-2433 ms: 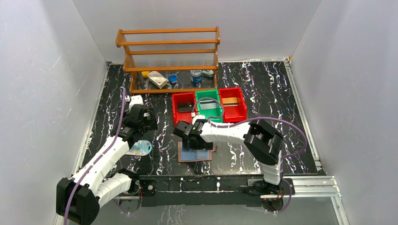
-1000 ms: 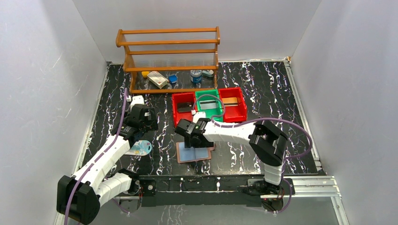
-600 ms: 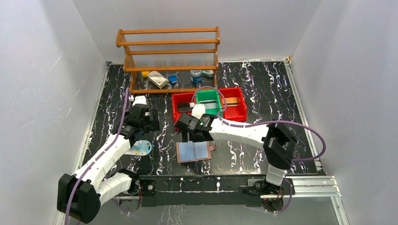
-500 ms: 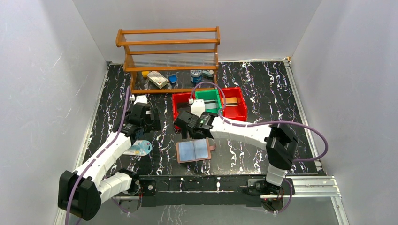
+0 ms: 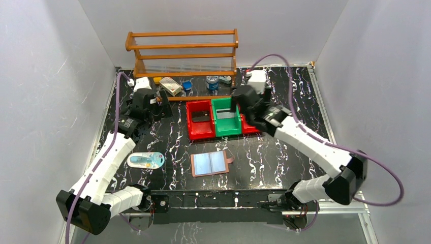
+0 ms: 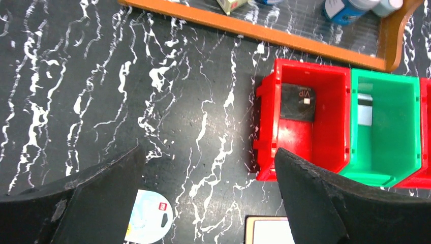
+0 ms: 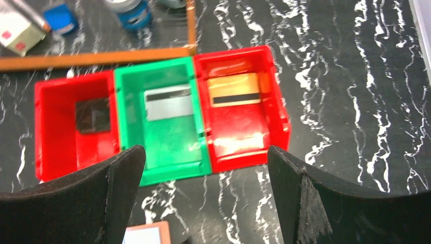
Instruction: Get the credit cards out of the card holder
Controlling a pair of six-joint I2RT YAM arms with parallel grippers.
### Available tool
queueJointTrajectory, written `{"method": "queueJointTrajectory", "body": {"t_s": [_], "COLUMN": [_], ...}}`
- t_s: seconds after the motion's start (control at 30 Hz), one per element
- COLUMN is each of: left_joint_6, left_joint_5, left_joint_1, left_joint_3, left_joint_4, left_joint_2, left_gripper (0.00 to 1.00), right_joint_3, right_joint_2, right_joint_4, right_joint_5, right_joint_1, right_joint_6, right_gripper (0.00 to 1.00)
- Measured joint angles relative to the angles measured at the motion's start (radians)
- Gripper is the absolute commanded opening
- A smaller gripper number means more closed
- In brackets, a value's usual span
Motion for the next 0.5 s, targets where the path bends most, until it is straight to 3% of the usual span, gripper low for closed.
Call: {"method": "queueJointTrajectory", "body": {"t_s": [0.27, 0.5], "left_joint_6": [-0.018, -0.018], "left_joint_5": [-0.148, -0.238], "left_joint_1": [0.000, 0.000], "left_joint_3": [0.114, 0.143], "left_joint_4": [-0.101, -0.146], "left_joint_2": [0.000, -0.027], "left_gripper": [0.98, 0.98], "right_joint_3": [-0.107, -0.085], "right_joint_2": [-0.182, -0.217], "right_joint_4": [0.094, 0.098], "right_joint_5": [-0.216, -0.272], "right_joint_1": [-0.386, -0.423], "right_joint_6": [-0.097, -0.148], "right_gripper": [0.98, 0.98]}}
